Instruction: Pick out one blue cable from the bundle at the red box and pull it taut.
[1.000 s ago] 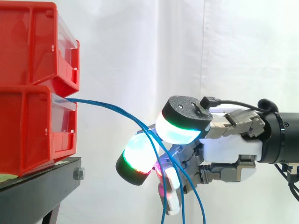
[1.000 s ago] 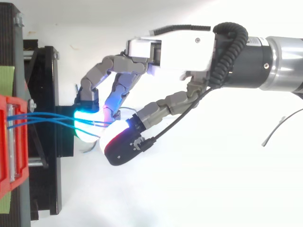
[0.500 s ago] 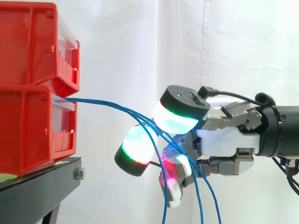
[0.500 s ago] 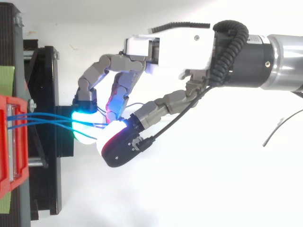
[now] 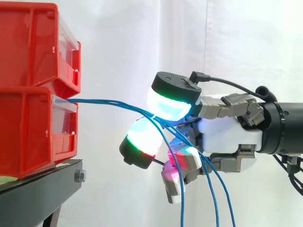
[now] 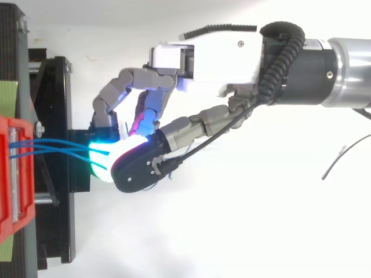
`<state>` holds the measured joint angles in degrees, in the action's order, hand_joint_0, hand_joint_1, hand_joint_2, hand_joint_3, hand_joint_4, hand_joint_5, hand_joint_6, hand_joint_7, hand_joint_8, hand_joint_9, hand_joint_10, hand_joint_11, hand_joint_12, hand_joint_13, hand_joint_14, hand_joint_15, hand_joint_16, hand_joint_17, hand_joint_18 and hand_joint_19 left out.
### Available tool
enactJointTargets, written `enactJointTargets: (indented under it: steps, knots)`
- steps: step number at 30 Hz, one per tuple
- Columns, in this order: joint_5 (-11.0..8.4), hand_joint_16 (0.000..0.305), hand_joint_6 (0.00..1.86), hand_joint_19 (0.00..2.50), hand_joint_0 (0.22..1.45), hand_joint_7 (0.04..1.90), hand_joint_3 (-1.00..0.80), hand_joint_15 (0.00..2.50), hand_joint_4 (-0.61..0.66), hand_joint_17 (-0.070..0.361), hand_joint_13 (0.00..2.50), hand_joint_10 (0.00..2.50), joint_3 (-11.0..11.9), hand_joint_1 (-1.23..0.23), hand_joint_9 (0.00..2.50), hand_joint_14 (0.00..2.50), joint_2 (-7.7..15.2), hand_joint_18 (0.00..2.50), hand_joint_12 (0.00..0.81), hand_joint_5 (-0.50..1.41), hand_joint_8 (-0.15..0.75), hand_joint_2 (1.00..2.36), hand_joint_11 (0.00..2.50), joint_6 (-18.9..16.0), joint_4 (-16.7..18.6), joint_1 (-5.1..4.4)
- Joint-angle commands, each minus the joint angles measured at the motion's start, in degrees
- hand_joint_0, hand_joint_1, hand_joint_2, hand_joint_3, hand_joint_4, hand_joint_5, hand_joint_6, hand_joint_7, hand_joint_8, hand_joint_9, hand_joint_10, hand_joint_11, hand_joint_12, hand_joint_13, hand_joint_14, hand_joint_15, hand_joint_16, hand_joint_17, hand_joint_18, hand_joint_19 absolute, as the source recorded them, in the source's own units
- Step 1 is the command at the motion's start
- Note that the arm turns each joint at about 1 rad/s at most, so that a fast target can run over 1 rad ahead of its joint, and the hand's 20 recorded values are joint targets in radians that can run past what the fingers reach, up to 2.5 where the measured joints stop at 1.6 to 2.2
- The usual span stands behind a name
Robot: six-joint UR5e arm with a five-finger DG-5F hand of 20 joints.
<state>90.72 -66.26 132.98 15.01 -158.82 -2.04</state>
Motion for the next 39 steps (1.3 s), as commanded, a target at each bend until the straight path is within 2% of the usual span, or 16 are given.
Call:
enactJointTargets:
  steps: [1,6,17,22,25,27,34,39]
  knots:
    - [0.77,0.054,0.89,0.67,0.59,0.92,-0.2,0.66,0.15,0.122,1.09,0.03,0.0,-0.6,1.27,0.03,0.0,0.81,0.395,-0.16,0.347,1.02,0.83,-0.3,0.0,0.2]
    - [0.86,0.055,0.9,0.67,0.59,0.93,-0.15,0.66,0.13,0.124,1.08,0.03,0.0,-0.64,1.23,0.02,0.0,0.81,0.394,-0.17,0.345,1.03,0.82,-0.3,0.0,0.37]
    - [1.56,0.055,0.92,0.66,0.64,0.91,-0.19,0.66,0.03,0.123,1.05,0.03,0.0,-0.73,1.19,0.03,0.0,0.8,0.382,-0.19,0.339,1.03,0.87,-0.3,0.1,0.72]
    - [1.48,0.054,0.93,0.62,0.72,0.96,-0.32,0.67,-0.01,0.122,1.05,0.03,0.0,-0.81,1.19,0.03,0.1,0.81,0.373,-0.19,0.334,1.02,0.91,-0.3,0.1,0.72]
    - [1.56,0.052,0.96,0.63,0.77,0.93,-0.4,0.69,-0.06,0.117,1.08,0.03,0.0,-0.85,1.24,0.03,0.1,0.83,0.365,-0.19,0.326,1.01,0.95,-0.3,0.1,0.72]
    - [1.48,0.051,0.96,0.63,0.79,0.98,-0.47,0.71,-0.05,0.115,1.1,0.03,0.0,-0.86,1.29,0.03,0.0,0.84,0.362,-0.18,0.328,1.0,0.98,-0.3,0.1,0.72]
    - [1.48,0.049,0.95,0.64,0.72,1.1,-0.5,0.73,-0.01,0.11,1.16,0.03,0.0,-0.92,1.45,0.03,0.0,0.89,0.364,-0.15,0.332,1.0,1.07,-0.3,0.1,0.81]
    - [1.48,0.049,0.94,0.65,0.63,1.04,-0.5,0.74,0.06,0.109,1.18,0.03,0.0,-0.89,1.48,0.03,0.1,0.9,0.368,-0.14,0.332,1.0,1.07,-0.3,0.1,0.81]
